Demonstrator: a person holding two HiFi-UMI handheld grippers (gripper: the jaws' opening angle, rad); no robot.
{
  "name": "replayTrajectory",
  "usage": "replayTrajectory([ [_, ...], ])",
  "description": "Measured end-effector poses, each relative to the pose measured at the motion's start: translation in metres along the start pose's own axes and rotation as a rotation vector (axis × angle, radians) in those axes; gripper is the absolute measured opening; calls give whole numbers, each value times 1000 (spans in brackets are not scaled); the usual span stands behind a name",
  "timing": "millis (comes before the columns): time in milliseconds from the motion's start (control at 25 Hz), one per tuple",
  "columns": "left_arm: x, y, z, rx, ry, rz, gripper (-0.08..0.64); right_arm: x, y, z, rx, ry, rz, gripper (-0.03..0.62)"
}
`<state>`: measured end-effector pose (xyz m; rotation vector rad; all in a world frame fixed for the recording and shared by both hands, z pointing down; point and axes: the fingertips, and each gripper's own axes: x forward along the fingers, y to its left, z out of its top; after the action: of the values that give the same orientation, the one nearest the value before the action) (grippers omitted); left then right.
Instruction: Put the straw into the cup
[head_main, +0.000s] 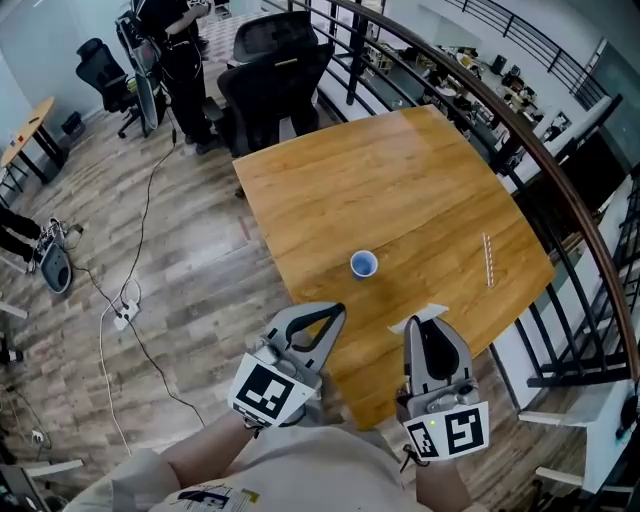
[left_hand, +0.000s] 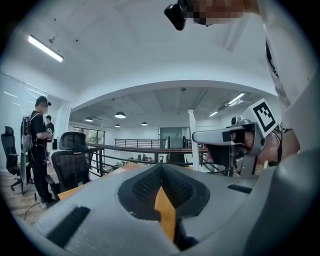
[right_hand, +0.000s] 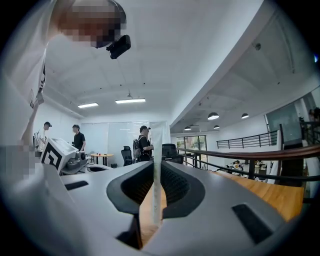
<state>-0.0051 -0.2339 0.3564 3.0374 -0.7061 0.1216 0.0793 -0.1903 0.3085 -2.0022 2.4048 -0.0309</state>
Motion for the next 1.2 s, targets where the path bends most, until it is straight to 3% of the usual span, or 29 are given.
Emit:
replayTrajectory([
  [320,9,-4,-6,-32,24,-28,14,7,-9,2,-4,-7,-1,51],
  [520,14,-8,-5,12,32,14,14,6,-19,3,11,-29,29,51],
  [680,19,-9,-4,-14,49,59,14,9,-27,2,21,-36,65,51],
  [1080,38,-12,-8,7,71,62,14,19,-44,-15,73,-38,82,51],
  [1200,50,-6,-7,-18,80,76,14,29,-54,-17,75,-41,78,51],
])
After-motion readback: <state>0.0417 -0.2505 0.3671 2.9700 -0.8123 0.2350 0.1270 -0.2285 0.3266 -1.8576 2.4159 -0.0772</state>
